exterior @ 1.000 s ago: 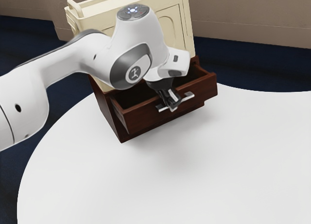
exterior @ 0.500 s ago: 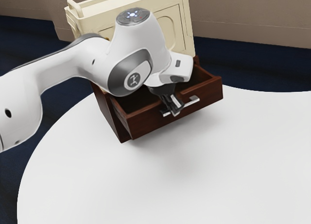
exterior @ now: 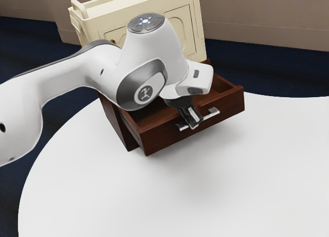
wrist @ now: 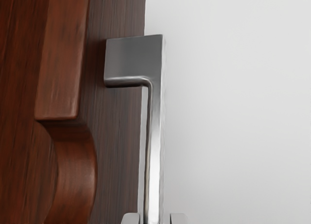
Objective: Pull the drawer handle with one arm to open the drawer
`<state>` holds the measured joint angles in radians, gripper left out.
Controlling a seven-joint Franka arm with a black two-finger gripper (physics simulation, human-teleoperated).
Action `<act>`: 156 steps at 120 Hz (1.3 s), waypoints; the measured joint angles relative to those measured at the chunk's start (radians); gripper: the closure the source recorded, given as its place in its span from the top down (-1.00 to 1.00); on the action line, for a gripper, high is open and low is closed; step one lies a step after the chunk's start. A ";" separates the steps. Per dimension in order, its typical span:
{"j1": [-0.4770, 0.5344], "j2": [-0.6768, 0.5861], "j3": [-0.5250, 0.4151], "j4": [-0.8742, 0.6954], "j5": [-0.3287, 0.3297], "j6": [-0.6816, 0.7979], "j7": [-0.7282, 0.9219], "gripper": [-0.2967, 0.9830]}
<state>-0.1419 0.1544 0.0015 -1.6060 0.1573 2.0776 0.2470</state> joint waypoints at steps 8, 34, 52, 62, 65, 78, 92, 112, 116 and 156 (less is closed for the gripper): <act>0.000 -0.004 0.000 -0.006 0.000 0.003 -0.002 -0.57; -0.008 -0.004 0.000 -0.007 -0.005 0.009 -0.008 -0.56; -0.012 -0.003 -0.003 -0.006 -0.007 0.010 -0.008 -0.38; -0.013 -0.003 -0.003 -0.005 -0.008 0.010 -0.007 -0.30; -0.014 -0.003 -0.003 -0.004 -0.008 0.010 -0.007 -0.28; -0.014 -0.014 -0.005 0.019 -0.006 -0.001 -0.006 -0.20; -0.017 -0.018 -0.013 0.111 -0.010 -0.088 -0.004 -0.15; -0.017 -0.021 -0.011 0.238 -0.034 -0.338 -0.009 0.14; -0.017 -0.031 -0.008 0.253 -0.035 -0.389 -0.012 0.20; -0.008 -0.057 0.018 0.335 -0.033 -0.657 -0.083 0.47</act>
<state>-0.1498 0.0970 0.0192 -1.2711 0.1238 1.4210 0.1645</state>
